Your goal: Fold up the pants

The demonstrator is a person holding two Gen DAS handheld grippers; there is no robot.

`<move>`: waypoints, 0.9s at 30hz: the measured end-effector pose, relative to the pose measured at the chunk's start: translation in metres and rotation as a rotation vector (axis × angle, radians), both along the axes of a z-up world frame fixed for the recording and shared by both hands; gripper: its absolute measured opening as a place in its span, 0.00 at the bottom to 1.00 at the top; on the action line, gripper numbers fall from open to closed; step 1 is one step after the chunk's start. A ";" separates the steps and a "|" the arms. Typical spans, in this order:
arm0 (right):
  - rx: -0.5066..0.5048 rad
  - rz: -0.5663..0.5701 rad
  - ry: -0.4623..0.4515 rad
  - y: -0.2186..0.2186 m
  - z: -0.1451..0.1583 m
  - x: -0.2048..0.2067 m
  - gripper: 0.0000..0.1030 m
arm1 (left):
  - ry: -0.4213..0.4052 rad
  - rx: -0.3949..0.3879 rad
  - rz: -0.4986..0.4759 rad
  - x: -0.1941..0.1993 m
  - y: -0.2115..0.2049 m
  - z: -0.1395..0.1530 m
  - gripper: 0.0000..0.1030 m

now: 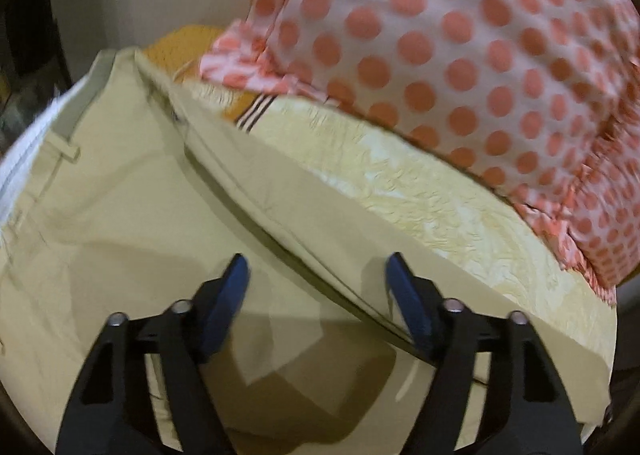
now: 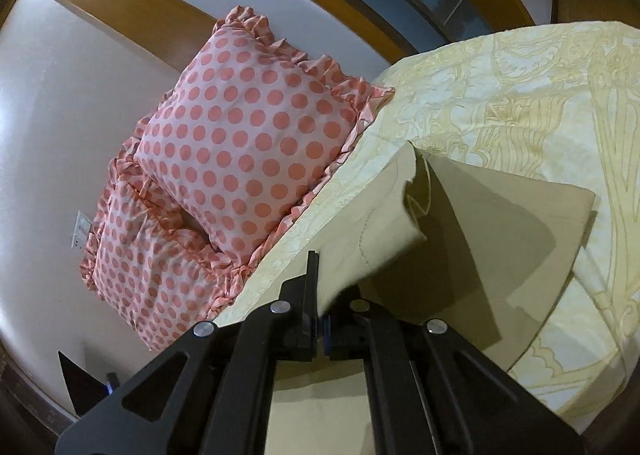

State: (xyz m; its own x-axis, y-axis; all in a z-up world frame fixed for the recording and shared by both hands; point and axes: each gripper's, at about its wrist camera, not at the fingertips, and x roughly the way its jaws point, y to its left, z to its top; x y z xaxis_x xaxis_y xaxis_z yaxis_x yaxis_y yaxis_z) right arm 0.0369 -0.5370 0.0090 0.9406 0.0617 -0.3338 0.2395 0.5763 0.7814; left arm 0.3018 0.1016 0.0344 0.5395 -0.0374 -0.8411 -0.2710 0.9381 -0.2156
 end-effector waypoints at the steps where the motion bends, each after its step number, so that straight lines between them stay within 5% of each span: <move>1: -0.003 0.003 -0.002 0.001 0.000 0.001 0.01 | 0.004 0.019 0.007 0.001 0.000 -0.003 0.57; 3: -0.002 0.001 -0.004 0.002 0.000 0.002 0.01 | 0.001 0.081 0.000 0.000 -0.003 -0.004 0.27; 6: 0.001 0.007 -0.018 -0.001 0.001 0.004 0.01 | -0.028 0.024 -0.014 -0.007 -0.001 0.000 0.05; 11: -0.013 0.003 -0.066 -0.004 0.017 -0.008 0.01 | -0.129 0.057 -0.026 -0.057 -0.004 0.029 0.02; 15: -0.050 -0.034 -0.064 -0.012 0.024 -0.030 0.01 | -0.256 0.037 -0.038 -0.158 0.003 0.051 0.02; 20: -0.048 -0.062 0.012 -0.025 0.007 -0.046 0.01 | -0.237 0.036 -0.006 -0.260 0.000 0.019 0.02; 25: -0.057 -0.101 0.087 -0.032 -0.011 -0.053 0.01 | -0.226 -0.002 0.036 -0.308 -0.003 -0.008 0.02; 27: -0.071 -0.102 0.118 -0.033 -0.017 -0.054 0.02 | -0.252 0.063 0.025 -0.315 -0.011 -0.008 0.05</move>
State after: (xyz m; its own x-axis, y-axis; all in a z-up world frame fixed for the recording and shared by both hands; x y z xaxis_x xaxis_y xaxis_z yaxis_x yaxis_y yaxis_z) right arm -0.0175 -0.5698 -0.0075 0.8948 -0.0595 -0.4425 0.3872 0.5968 0.7028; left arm -0.0130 0.0908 0.0264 0.7323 0.0264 -0.6805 -0.2394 0.9455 -0.2209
